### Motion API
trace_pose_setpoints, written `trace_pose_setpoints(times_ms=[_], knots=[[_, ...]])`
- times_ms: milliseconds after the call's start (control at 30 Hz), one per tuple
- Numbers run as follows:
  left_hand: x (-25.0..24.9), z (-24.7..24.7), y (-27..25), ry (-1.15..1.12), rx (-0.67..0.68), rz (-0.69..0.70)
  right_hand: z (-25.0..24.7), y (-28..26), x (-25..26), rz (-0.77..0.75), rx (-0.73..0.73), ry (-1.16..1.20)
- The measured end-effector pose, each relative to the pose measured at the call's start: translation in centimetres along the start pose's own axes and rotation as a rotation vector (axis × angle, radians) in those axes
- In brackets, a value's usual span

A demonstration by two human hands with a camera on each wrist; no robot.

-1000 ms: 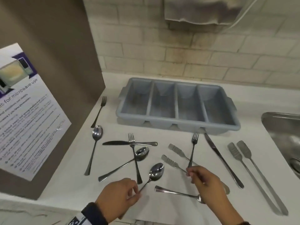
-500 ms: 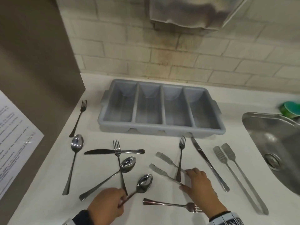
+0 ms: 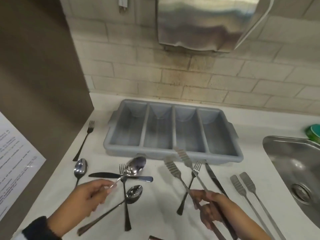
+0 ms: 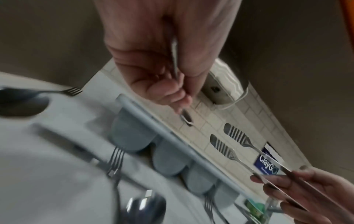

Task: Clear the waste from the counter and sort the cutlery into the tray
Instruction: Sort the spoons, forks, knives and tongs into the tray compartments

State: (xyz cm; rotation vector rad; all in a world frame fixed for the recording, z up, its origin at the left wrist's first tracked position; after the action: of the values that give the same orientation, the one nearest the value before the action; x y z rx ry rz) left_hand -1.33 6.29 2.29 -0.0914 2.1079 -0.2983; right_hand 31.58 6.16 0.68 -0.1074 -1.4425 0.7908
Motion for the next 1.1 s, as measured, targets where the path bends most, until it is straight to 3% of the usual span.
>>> trace_pose_setpoints(times_ms=[67,167,267,367,567,667,733,900,966,1100], knots=[[-1.6,-1.5,2.8,-0.041,-0.090,0.022,-0.7,1.5,2.1,-0.105,-0.077,0.086],[-4.3,-2.9,8.4,0.026,-0.207,0.065,-1.4,3.2,5.4,-0.231,-0.262,0.005],[-5.7,-2.0,14.6,0.037,-0.166,0.013,-0.9,4.1,8.7,-0.386,-0.377,-0.118],[-5.3,-0.6,19.9,0.184,-0.130,-0.067,0.2,5.1,10.5,-0.473,-0.430,-0.221],[-1.6,1.7,24.7,0.459,0.023,-0.157,1.5,8.7,10.6,-0.397,-0.470,-0.278],[-1.9,1.8,24.1,0.506,0.064,-0.147,2.2,10.8,11.7,-0.346,-0.504,-0.376],[-3.3,0.9,22.3,0.467,0.008,-0.078,2.4,13.2,12.6,-0.316,-0.509,-0.470],[-5.0,-1.4,10.7,0.267,-0.181,0.227,3.9,20.8,12.1,-0.176,-0.551,-0.821],[-2.7,-0.8,6.0,0.285,-0.168,0.258,5.2,22.9,9.9,-0.066,-0.502,-0.946],[0.3,1.8,2.9,0.316,-0.015,0.234,3.5,24.3,9.6,0.011,-0.456,-1.098]])
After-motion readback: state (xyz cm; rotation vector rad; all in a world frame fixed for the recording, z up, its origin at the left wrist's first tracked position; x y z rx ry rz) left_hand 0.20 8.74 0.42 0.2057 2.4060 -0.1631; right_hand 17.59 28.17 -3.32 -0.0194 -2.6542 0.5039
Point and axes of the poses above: each hand's wrist, its own y-axis towards the middle knuckle, its own z-axis out of the palm, x = y × z, the point moved 7 cm from there along y, towards the middle knuckle, and after that the axes turned 1 degree about x, right-handed, at the moved point
